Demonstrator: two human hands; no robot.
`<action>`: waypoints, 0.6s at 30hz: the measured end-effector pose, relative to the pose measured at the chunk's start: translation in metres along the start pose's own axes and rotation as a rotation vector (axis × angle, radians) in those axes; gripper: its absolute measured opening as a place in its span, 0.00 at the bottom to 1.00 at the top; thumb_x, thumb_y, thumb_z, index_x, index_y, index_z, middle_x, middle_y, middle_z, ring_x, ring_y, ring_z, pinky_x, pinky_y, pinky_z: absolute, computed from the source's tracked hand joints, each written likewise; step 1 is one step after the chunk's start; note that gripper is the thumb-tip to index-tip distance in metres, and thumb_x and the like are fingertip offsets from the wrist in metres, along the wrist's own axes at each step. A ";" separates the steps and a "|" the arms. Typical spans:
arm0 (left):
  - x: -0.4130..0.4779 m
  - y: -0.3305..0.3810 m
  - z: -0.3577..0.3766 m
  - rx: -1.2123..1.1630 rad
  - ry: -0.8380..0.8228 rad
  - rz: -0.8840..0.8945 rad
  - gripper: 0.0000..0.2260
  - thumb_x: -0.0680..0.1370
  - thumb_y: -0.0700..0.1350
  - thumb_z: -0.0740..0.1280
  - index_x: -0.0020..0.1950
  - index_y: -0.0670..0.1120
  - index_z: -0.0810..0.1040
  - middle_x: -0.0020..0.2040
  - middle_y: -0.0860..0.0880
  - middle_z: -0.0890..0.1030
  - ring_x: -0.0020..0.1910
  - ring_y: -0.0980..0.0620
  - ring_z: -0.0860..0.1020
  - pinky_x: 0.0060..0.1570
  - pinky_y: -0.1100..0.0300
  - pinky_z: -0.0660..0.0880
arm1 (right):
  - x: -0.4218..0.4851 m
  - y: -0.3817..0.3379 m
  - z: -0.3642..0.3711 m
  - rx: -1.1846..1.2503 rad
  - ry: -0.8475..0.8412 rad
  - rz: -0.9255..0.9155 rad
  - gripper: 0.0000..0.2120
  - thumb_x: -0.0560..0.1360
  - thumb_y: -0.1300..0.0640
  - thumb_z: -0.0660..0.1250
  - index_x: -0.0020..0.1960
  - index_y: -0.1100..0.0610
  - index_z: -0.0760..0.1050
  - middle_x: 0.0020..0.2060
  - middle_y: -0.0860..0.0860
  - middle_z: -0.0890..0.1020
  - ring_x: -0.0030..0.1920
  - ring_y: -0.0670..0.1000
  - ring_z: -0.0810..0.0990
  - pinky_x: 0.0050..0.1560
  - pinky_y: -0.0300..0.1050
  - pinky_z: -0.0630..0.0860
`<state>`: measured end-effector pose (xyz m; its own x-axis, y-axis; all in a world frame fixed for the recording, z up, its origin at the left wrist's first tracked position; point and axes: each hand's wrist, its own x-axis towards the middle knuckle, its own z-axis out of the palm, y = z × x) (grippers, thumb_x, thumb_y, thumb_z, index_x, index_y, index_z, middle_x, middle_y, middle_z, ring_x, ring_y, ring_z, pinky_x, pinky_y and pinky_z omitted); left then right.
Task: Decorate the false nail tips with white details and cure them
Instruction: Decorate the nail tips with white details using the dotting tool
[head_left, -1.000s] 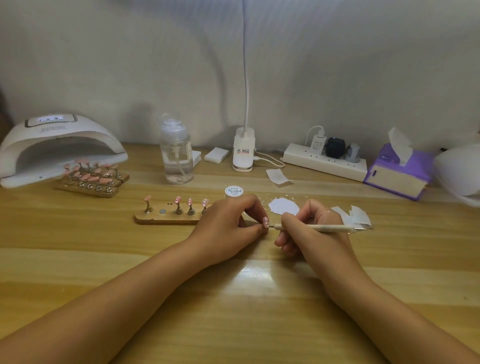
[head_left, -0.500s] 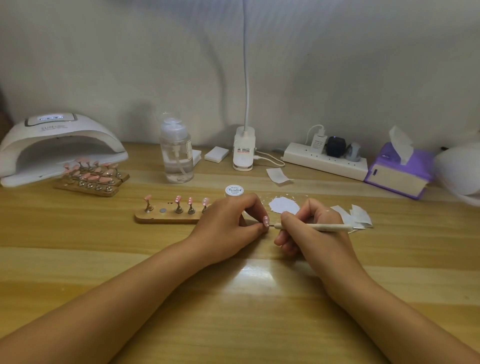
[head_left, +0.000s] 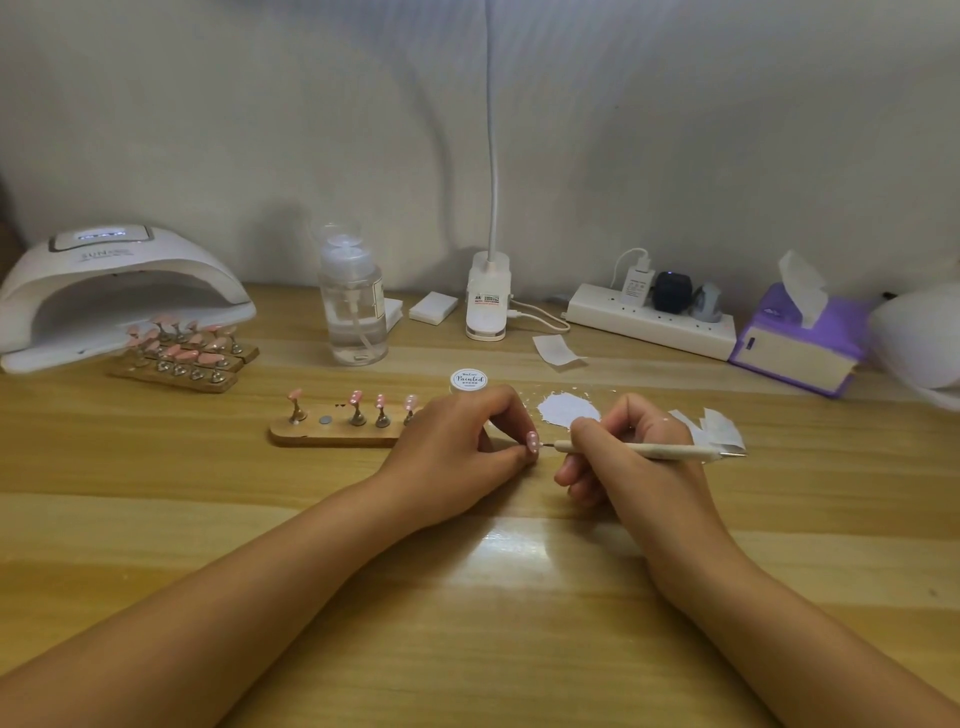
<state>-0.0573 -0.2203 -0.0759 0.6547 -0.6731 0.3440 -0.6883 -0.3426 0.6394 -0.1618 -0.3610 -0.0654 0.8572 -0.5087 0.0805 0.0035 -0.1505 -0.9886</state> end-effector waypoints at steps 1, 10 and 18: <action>0.000 0.000 0.000 -0.001 -0.002 0.002 0.11 0.75 0.45 0.73 0.40 0.60 0.75 0.42 0.63 0.81 0.30 0.63 0.75 0.33 0.67 0.64 | 0.000 0.000 0.000 0.030 0.018 -0.005 0.08 0.74 0.61 0.67 0.38 0.58 0.70 0.29 0.56 0.84 0.27 0.47 0.79 0.31 0.40 0.76; -0.002 0.001 0.000 -0.004 -0.006 0.020 0.07 0.74 0.43 0.72 0.43 0.55 0.78 0.46 0.61 0.83 0.32 0.60 0.77 0.38 0.57 0.74 | 0.000 0.000 0.001 0.118 0.005 -0.029 0.12 0.77 0.58 0.69 0.39 0.58 0.69 0.31 0.56 0.85 0.28 0.47 0.81 0.29 0.36 0.76; -0.002 0.002 0.000 0.018 -0.005 0.029 0.10 0.74 0.42 0.72 0.42 0.57 0.76 0.46 0.62 0.83 0.33 0.59 0.78 0.37 0.60 0.73 | 0.001 0.003 0.001 0.064 -0.017 -0.047 0.12 0.77 0.57 0.69 0.38 0.58 0.69 0.31 0.55 0.85 0.29 0.48 0.82 0.31 0.37 0.77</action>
<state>-0.0602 -0.2193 -0.0751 0.6328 -0.6864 0.3584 -0.7123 -0.3345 0.6171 -0.1604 -0.3614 -0.0680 0.8638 -0.4881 0.1252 0.0764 -0.1187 -0.9900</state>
